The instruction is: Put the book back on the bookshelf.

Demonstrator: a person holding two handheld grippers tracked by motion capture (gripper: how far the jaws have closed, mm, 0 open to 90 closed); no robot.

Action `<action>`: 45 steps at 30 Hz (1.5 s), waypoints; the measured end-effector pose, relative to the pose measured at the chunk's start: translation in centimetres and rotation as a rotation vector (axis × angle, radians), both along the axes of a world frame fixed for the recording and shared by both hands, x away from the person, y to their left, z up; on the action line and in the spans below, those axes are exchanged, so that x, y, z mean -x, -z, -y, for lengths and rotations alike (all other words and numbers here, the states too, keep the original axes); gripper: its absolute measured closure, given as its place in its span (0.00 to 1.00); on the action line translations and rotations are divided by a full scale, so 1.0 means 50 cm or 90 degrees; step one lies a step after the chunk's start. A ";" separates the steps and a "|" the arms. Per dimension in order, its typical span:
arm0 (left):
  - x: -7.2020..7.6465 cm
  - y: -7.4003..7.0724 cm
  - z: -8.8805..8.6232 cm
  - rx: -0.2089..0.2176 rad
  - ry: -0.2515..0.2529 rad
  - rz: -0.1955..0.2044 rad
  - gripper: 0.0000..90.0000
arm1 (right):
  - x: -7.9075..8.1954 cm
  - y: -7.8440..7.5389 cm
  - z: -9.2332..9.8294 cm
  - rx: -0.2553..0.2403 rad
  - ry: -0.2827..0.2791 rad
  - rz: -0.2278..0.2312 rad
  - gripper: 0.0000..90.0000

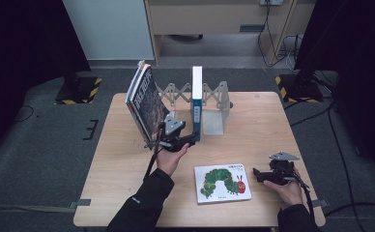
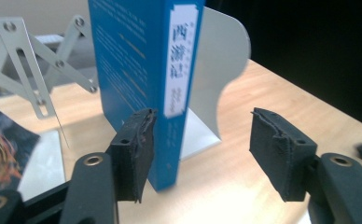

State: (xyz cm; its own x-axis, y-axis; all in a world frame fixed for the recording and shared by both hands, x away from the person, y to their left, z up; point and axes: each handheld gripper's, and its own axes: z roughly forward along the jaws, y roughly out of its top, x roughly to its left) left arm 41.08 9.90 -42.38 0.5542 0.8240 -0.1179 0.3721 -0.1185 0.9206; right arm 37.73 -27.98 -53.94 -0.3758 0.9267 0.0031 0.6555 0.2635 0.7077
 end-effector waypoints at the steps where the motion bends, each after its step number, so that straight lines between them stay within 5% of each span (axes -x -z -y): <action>1: 0.006 0.000 -0.004 0.002 0.004 -0.002 0.43 | 0.000 0.000 0.000 0.001 -0.002 -0.001 0.01; 8: 0.059 0.022 -0.034 -0.013 0.049 -0.049 0.39 | -0.003 -0.004 -0.008 0.005 0.014 -0.018 0.00; 18: 0.110 0.111 -0.054 -0.098 0.083 -0.124 0.37 | 0.002 -0.024 -0.014 0.018 0.011 -0.047 0.13; 26: 0.109 0.158 -0.067 -0.165 0.095 -0.158 0.35 | 0.027 -0.050 -0.038 -0.019 0.001 -0.039 0.27; 35: 0.088 0.193 -0.087 -0.219 0.098 -0.180 0.28 | 0.042 -0.056 -0.078 -0.023 -0.038 -0.046 0.32; 45: 0.083 0.206 -0.096 -0.239 0.095 -0.189 0.23 | 0.044 -0.057 -0.094 -0.047 -0.072 -0.051 0.42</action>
State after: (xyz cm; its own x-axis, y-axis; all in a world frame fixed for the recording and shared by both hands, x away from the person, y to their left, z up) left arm 36.93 14.69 -52.69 0.6570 0.7539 0.0008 0.5650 -0.4931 0.6615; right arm 35.52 -23.31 -51.07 -0.4738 0.8745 0.1040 0.6800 0.2882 0.6742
